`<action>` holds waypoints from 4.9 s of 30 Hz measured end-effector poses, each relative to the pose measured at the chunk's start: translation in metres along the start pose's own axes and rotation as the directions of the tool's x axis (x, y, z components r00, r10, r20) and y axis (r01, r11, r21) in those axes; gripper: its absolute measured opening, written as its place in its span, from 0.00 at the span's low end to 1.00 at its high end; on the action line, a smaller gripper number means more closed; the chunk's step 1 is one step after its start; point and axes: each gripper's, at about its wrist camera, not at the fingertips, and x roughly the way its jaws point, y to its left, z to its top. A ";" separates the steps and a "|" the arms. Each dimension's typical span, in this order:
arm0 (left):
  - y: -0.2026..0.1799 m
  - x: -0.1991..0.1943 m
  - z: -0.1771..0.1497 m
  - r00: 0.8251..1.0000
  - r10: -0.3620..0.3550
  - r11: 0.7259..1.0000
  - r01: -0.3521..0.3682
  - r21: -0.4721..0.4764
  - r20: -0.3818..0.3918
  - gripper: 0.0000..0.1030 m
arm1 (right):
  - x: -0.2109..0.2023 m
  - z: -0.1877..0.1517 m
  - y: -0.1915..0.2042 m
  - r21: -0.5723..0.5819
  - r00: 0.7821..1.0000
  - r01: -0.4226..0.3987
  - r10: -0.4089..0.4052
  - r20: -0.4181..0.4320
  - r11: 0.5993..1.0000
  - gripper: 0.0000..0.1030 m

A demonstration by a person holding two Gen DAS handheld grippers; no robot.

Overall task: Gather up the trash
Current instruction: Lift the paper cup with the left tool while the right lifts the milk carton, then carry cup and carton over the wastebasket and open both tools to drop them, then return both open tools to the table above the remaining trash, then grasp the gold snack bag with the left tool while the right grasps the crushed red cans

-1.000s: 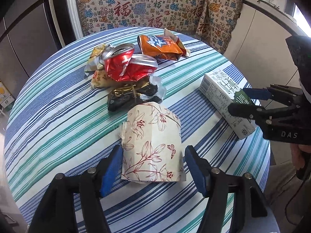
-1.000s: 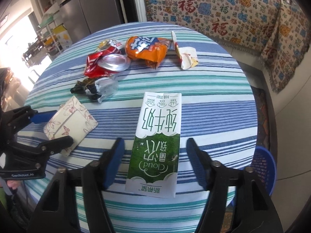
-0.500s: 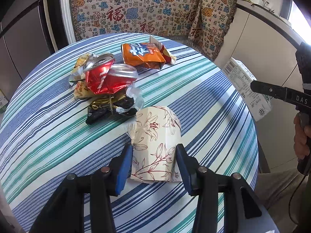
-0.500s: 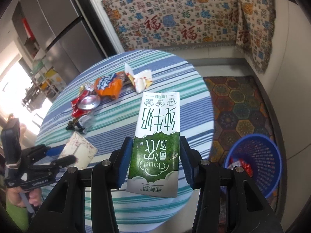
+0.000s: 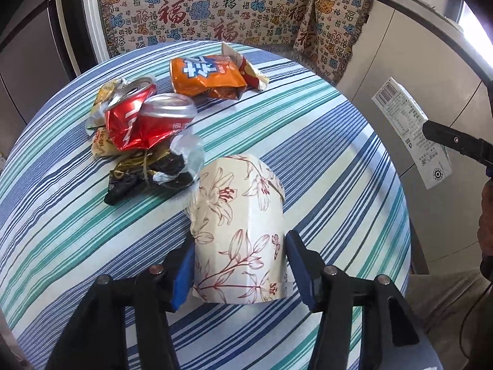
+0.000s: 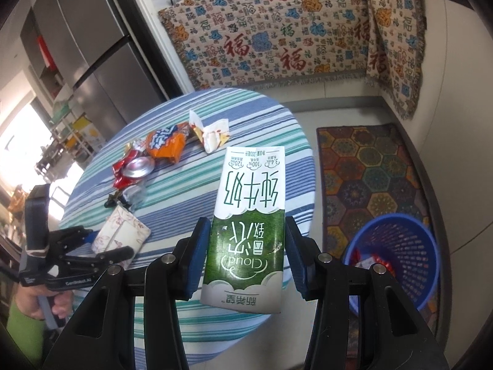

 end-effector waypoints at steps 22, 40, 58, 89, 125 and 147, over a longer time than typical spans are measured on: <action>-0.280 0.109 0.105 0.937 -0.348 0.911 0.344 0.226 -0.023 0.58 | -0.054 -0.034 -0.243 0.336 0.963 0.255 -0.268 -0.009 0.907 0.48; -0.305 0.168 0.104 0.948 -0.310 0.905 0.319 0.281 -0.078 0.60 | -0.042 -0.035 -0.265 0.434 0.962 0.255 -0.274 -0.019 0.864 0.49; -0.279 0.134 0.105 0.939 -0.343 0.915 0.330 0.231 0.015 0.77 | -0.075 -0.028 -0.257 0.470 0.924 0.275 -0.366 0.113 0.839 0.82; 0.062 -0.001 -0.031 0.989 0.117 0.993 -0.119 0.014 0.089 0.79 | 0.098 -0.026 0.107 -0.275 0.994 0.014 -0.043 -0.101 0.961 0.94; 0.063 0.024 0.023 0.978 -0.206 0.934 0.185 0.306 0.040 0.85 | 0.109 -0.037 0.104 -0.336 0.992 0.052 -0.087 -0.090 0.940 1.00; 0.144 -0.022 -0.039 0.975 0.151 0.978 -0.124 -0.165 0.165 0.61 | 0.118 0.015 0.179 -0.330 0.997 -0.073 0.082 0.013 0.941 0.93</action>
